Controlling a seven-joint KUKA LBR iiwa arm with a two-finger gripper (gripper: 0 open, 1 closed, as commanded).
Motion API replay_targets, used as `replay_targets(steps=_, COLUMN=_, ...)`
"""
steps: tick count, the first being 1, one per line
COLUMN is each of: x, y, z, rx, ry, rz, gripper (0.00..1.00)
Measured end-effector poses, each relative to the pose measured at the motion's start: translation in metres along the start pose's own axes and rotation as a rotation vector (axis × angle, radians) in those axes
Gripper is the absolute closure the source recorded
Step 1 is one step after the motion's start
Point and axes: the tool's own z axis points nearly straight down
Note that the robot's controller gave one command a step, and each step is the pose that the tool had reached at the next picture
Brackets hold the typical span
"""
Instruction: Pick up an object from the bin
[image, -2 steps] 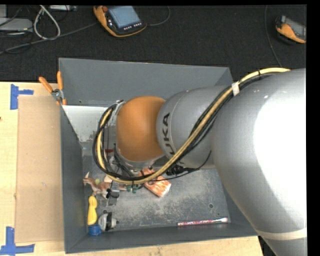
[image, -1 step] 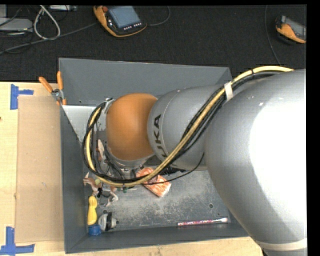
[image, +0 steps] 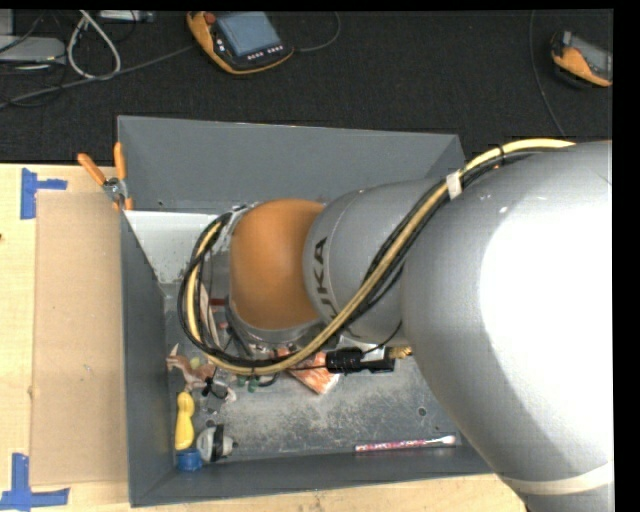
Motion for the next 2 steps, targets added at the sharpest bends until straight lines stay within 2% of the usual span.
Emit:
replay_targets(steps=1, x=-0.0182, y=-0.0171, z=0.0318, rx=-0.006, ry=-0.005, rz=0.03, gripper=0.0)
replay_targets(steps=2, x=-0.0145, y=-0.0192, z=0.0294, rx=-0.004, ry=0.003, rz=0.292, gripper=1.0)
